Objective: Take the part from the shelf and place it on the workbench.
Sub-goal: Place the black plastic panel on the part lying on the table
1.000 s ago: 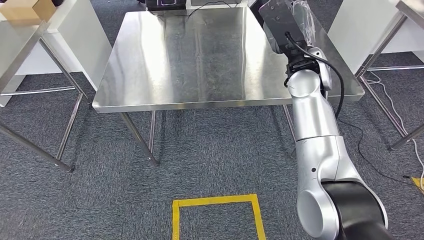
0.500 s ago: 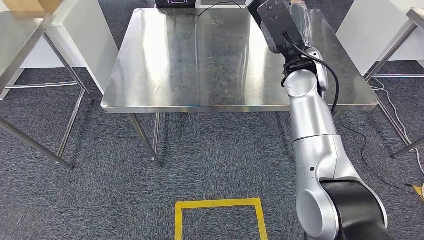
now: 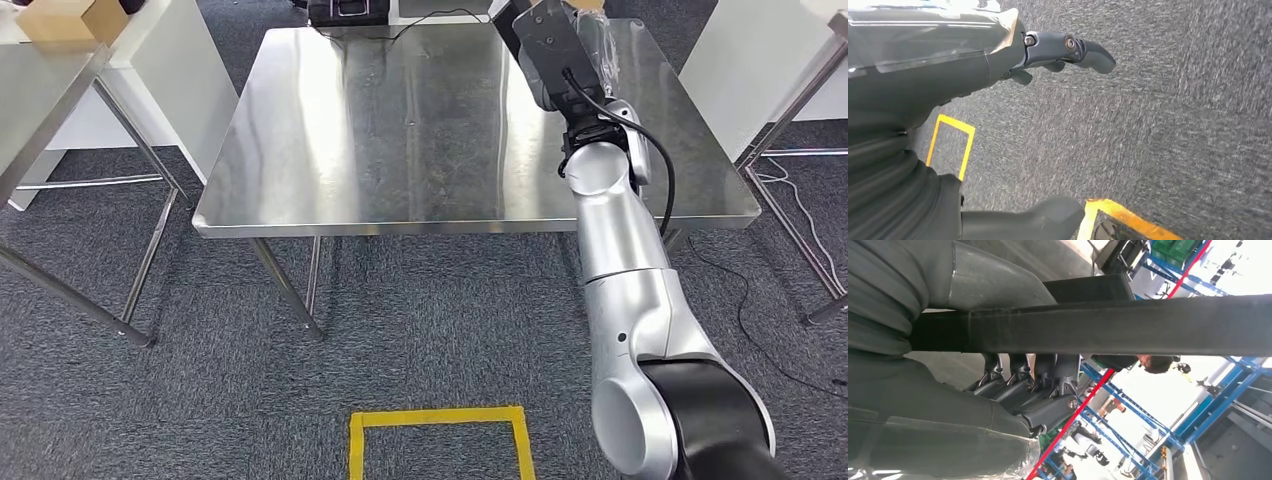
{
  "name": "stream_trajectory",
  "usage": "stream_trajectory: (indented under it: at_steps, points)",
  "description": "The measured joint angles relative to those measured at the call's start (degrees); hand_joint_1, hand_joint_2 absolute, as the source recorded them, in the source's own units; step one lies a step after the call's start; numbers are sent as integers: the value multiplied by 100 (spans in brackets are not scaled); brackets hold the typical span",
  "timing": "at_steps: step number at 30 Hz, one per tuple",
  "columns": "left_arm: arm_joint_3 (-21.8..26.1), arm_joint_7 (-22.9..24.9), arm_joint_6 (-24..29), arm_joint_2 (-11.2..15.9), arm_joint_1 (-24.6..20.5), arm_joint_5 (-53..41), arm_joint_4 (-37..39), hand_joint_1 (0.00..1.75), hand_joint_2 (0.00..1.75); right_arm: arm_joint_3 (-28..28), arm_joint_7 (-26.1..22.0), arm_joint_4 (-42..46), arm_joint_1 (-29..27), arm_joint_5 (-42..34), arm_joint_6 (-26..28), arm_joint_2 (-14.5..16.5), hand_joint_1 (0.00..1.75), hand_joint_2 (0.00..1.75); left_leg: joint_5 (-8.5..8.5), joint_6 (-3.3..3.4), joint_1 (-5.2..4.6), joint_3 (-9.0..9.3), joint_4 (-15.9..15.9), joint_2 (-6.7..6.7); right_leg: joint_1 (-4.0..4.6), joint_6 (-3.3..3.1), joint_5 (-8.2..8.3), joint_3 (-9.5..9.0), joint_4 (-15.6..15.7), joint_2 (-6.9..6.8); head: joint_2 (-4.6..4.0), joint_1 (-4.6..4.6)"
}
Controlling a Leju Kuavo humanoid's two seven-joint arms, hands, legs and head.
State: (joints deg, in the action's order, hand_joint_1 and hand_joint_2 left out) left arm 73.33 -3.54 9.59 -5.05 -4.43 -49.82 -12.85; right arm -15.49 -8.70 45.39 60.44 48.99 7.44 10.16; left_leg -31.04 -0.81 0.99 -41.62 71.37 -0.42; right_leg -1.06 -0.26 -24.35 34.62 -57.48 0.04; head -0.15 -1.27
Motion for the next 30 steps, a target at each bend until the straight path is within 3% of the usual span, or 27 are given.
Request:
stream_trajectory:
  at_steps: [1, 2, 4, 6, 7, 11, 13, 16, 17, 18, 20, 21, 23, 26, 27, 28, 30]
  points:
    - [0, -5, -6, -3, 3, -9, 0, 0, 175, -2, -5, -17, -1, -1, 5, 9, 175, 175, -22, -9, 6, -159, 225, 3, 8, -12, -17, -14, -1, 3, 0, 2]
    - [0, -9, -10, -5, 6, -21, 0, 0, 175, -3, -10, -33, -2, -1, 10, 17, 175, 175, 68, -5, 9, -213, 234, 5, 14, -18, -36, -35, -2, 7, 0, 1]
    - [0, -11, -17, -4, 10, -42, 0, 0, 175, -5, -16, -55, 0, 2, 25, 36, 175, 175, 501, 36, 12, 18, -377, 11, 22, -4, -84, -105, -1, 15, 0, 2]
    - [-1, -11, -38, 6, 5, -54, 0, 0, 175, -10, -16, -70, 21, 7, 45, 55, 175, 175, 772, 99, -17, 370, -1082, 22, 47, 36, -136, -159, 0, 18, 0, 7]
    - [-2, -11, -52, 10, 3, -60, 0, 0, 175, -13, -15, -77, 34, 13, 57, 62, 175, 175, 797, 131, -36, 474, -1267, 26, 60, 60, -155, -168, 2, 17, 0, 8]
    - [-2, -12, -97, 16, 12, -101, 0, 0, 175, -18, -5, -105, 51, 51, 93, 79, 175, 175, 746, 247, -46, 584, -1388, 24, 73, 158, -229, -131, -59, 4, 0, 10]
    - [-2, -13, -107, 10, 13, -113, 0, 0, 175, -19, 3, -120, 68, 63, 105, 75, 175, 175, 743, 307, -20, 648, -1441, 24, 74, 169, -392, 125, -514, -1, 0, 27]
    - [-2, -14, -117, 9, 13, -119, 0, 0, 175, -20, 11, -178, 54, 76, 113, 54, 175, 175, 677, 359, -27, 714, -1442, 12, 67, 170, -661, 771, -1572, 1, 0, 42]
    - [-2, -13, -120, 8, 14, -119, 0, 0, 175, -20, 15, -199, 42, 83, 113, 45, 175, 175, 649, 360, -27, 746, -1440, 1, 61, 202, -619, 867, -1656, 1, 0, 47]
    - [-2, -13, -121, 5, 17, -118, 0, 0, 175, -20, 18, -215, 35, 89, 114, 38, 175, 175, 618, 350, -27, 786, -1438, -11, 51, 247, -479, 839, -1496, -1, 0, 52]
    - [-1, -11, -122, -2, 20, -115, 0, 0, 175, -21, 25, -237, 48, 113, 116, 34, 175, 175, 542, 306, -32, 867, -1429, -28, 21, 333, -61, 538, -699, -10, 0, 64]
    - [0, -11, -122, -3, 18, -113, 0, 0, 175, -24, 28, -250, 63, 132, 119, 40, 175, 175, 495, 275, -45, 892, -1413, -32, 10, 336, 93, 381, -339, -13, 0, 65]
    - [-1, -11, -119, -2, 13, -108, 1, 0, 175, -33, 53, -287, 94, 179, 126, 64, 175, 175, 421, 210, -62, 918, -1391, -25, 18, 269, 194, 226, -13, -12, 0, 65]
    - [0, -14, -114, -8, 9, -105, 1, 0, 175, -37, 105, -329, 145, 236, 137, 96, 175, 175, 325, 123, -32, 928, -1344, -3, 14, 136, 138, 170, -3, 7, 0, 56]
    - [-1, -17, -113, -8, 7, -105, 1, 0, 175, -37, 117, -338, 171, 254, 139, 104, 175, 175, 245, 91, -24, 868, -1198, 5, 0, 95, 117, 136, 3, 10, 0, 41]
    - [-1, -21, -112, -6, 5, -106, 0, 0, 175, -38, 131, -347, 195, 273, 142, 111, 175, 175, 125, 59, -17, 738, -931, 12, -13, 54, 94, 99, 7, 12, 0, 31]
    - [-1, -27, -113, -4, 7, -106, 1, 0, 175, -39, 161, -379, 222, 298, 143, 114, 175, 175, -142, 10, -8, 289, -144, 19, 0, -11, 39, 44, 6, 12, 0, 11]
